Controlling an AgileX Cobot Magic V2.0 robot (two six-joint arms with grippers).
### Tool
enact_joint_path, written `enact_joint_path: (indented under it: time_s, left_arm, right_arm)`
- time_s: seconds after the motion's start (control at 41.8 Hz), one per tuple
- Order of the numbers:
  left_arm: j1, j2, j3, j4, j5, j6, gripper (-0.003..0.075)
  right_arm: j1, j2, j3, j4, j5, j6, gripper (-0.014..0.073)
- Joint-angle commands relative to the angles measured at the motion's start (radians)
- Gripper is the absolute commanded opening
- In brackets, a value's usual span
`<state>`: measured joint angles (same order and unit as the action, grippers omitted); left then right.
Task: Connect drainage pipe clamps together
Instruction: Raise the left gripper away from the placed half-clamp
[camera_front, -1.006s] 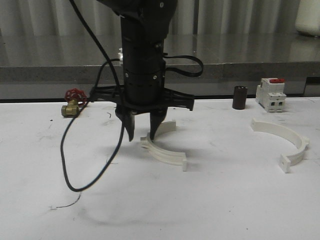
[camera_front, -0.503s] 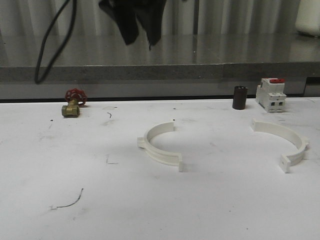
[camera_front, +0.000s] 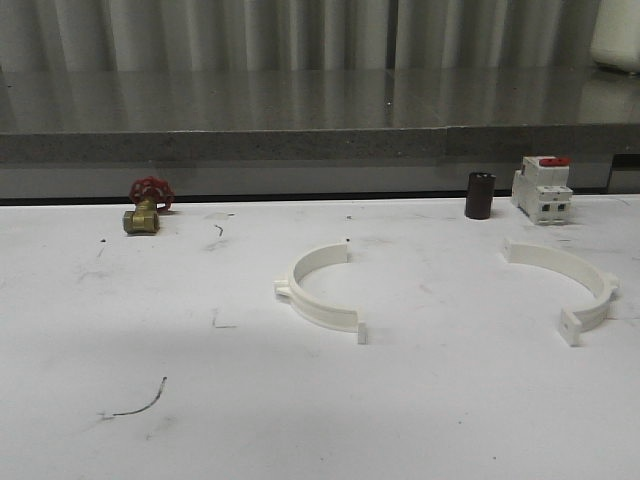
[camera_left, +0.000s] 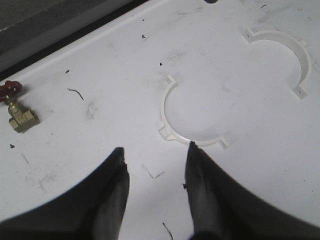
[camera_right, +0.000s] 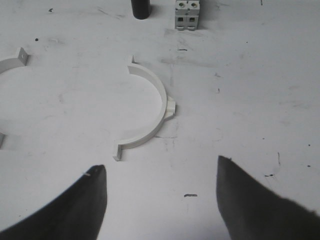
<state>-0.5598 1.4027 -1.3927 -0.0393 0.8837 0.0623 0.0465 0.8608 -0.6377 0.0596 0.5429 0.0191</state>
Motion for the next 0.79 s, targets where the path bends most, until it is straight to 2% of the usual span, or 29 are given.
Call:
enact_joint_path:
  time_s: [0.0, 0.192, 0.455, 0.766]
  left_arm:
    - [0.0, -0.141, 0.095, -0.024, -0.118, 0.028, 0.0272]
    - [0.0, -0.382, 0.357, -0.047, -0.259, 0.106, 0.0272]
    - [0.0, -0.708, 0.659, -0.05, -0.325, 0.106, 0.0272]
    - [0.0, -0.912, 0.774, -0.051, -0.333, 0.106, 0.0271]
  right_arm:
    - [-0.006, -0.001, -0.035, -0.005, -0.055, -0.01, 0.0492]
    - [-0.006, -0.001, -0.035, -0.005, -0.055, -0.01, 0.0492]
    - [-0.006, -0.001, -0.035, -0.002, -0.055, -0.009, 0.0492]
    - [-0.006, -0.001, -0.035, 0.008, -0.058, -0.009, 0.0492]
